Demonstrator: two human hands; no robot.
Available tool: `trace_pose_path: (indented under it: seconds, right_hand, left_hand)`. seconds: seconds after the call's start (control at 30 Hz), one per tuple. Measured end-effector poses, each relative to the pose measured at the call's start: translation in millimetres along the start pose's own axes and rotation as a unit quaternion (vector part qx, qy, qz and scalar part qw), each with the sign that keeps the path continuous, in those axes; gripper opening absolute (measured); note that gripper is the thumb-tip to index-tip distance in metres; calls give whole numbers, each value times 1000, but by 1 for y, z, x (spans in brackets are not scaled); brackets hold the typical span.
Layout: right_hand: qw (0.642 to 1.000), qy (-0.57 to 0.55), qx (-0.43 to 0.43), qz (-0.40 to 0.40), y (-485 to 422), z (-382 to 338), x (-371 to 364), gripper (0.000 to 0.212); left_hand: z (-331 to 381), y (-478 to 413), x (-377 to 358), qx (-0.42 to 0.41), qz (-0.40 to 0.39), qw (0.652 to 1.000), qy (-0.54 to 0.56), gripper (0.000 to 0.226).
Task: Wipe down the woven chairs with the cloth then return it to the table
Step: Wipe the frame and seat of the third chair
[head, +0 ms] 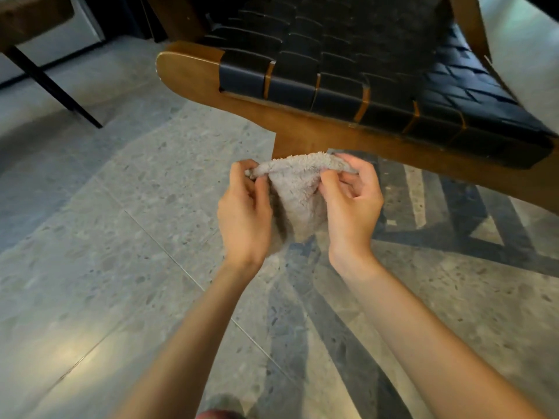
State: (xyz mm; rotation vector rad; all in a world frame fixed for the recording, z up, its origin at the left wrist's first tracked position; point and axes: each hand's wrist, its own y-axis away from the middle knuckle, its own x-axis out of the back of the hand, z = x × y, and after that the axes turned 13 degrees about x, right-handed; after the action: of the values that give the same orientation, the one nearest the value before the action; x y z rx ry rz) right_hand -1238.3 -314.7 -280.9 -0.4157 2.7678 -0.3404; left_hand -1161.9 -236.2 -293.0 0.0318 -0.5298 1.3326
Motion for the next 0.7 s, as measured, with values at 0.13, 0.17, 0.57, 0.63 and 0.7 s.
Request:
trace_pose_path:
  seconds: [0.13,0.17,0.57,0.63,0.7]
  right_hand:
    - [996,-63,-48,49,4,1,-6,34]
    - [991,-90,-66,68,4,0,-7,35]
    - [983,104,146,-47,5,3,-18,22]
    - [968,157,189,-44,5,8,-18,22]
    - [960,175,212,-48,4,15,-16,21]
  left_hand:
    - [12,-13,2,-15,9,993,113,13]
    - [14,-15,1,-10,-6,989,146,15]
    - [31,-25,-15,-18,-177,969,170,20]
    - [28,-23,-21,-30,-181,968,168,10]
    - [20,-25,-26,-36,-184,969,163,15]
